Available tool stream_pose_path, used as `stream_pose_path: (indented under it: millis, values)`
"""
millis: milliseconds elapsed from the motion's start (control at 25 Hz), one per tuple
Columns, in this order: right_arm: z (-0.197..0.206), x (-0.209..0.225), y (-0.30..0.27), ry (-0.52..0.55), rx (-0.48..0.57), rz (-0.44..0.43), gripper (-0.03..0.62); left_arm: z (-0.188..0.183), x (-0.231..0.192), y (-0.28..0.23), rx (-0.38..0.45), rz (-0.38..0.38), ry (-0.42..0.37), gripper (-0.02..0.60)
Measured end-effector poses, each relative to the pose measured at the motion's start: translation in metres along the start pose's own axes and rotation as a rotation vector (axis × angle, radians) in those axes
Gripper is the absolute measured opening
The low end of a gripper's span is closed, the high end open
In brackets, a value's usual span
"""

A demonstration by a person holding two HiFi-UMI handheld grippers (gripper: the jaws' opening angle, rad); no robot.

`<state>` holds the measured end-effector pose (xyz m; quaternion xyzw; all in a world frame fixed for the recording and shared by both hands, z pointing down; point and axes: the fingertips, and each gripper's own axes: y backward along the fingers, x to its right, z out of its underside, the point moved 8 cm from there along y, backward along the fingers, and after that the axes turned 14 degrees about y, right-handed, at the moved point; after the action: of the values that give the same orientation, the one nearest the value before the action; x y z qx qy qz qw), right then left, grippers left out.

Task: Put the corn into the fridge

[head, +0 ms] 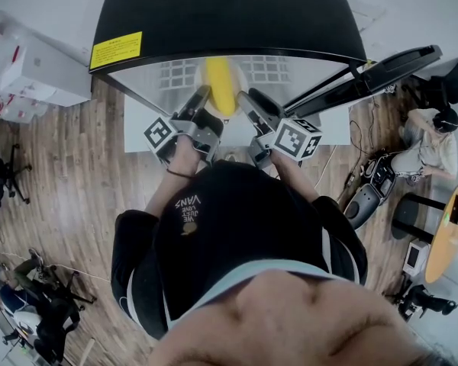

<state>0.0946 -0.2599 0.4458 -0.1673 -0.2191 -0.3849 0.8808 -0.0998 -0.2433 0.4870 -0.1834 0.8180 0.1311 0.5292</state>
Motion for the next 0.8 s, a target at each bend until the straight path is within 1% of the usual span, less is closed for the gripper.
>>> stream_pose_path:
  millis: [160, 320, 800]
  values:
    - [-0.004, -0.009, 0.007, 0.128, 0.027, 0.023, 0.184, -0.003, 0.0, -0.002, 0.01, -0.005, 0.003, 0.097]
    - [-0.001, -0.018, 0.013, 0.247, 0.027, 0.054, 0.183, -0.005, 0.001, -0.004, 0.017, -0.012, -0.004, 0.097]
    - [0.022, -0.037, 0.027, 0.452, -0.013, 0.122, 0.179, -0.011, -0.003, -0.006, 0.022, -0.012, -0.001, 0.097]
